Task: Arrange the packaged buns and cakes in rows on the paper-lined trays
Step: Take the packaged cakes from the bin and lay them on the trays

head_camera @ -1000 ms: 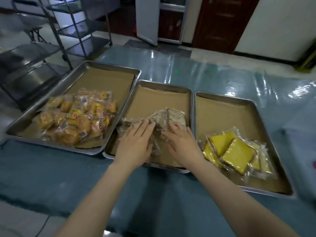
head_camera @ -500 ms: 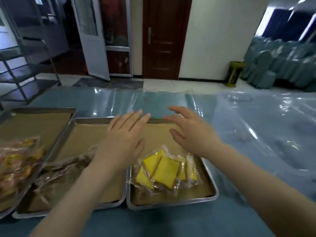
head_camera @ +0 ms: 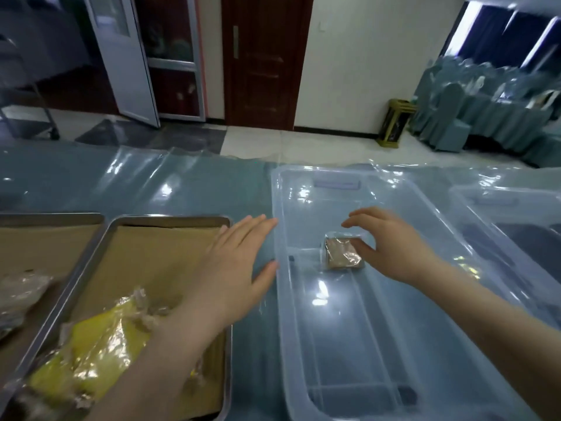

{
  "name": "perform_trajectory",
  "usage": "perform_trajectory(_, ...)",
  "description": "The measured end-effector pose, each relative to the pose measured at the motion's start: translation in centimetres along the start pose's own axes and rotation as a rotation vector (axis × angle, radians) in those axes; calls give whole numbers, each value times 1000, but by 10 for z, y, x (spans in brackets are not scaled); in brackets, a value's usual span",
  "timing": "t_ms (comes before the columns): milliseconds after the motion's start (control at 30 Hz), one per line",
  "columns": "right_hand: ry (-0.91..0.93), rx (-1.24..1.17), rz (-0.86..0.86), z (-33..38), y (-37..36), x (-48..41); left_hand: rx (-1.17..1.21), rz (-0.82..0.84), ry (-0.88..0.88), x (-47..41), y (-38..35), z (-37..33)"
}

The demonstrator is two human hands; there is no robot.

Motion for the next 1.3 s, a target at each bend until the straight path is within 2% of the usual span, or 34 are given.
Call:
perform_trajectory(133, -95, 119, 207, -62, -42, -35, 137, 139, 129, -32, -42, -13)
perform_trajectory(267, -181, 182, 385, -100, -91, -66, 76, 269, 150, -54, -69, -12)
perform_trajectory(367, -182, 239, 433, -119, -127, -76, -12, 265, 133, -56, -78, -7)
perform_trajectory(567, -163, 376, 357, -147, -185, -68, -34, 253, 145, -53, -77, -7)
perform_trajectory(733, -175, 408, 347, -159, -194, -70, -39, 261, 156, -54, -76, -9)
perform_trajectory(867, -127, 458, 219, -149, -181, -69, 19, 242, 145, -53, -75, -9)
perform_trajectory(1033, -162, 319, 291, -132, -153, -65, 163, 156, 180, -49, -73, -8)
perform_trajectory(1200, -71, 301, 132, -93, -104, -60, 198, 114, 194, -44, -62, -9)
perform_trajectory(1300, -79, 131, 24, -51, -67, -55, 217, 88, 149, -33, -46, -5)
Point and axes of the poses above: each hand's wrist, its own x-axis away from the middle knuckle, its own y-axis out of the back of the hand, z = x × y, the point moved 2 cm from there along -x, towards the middle knuckle, and after that the axes turned 5 degrees about -z, right-handed, at the moved point
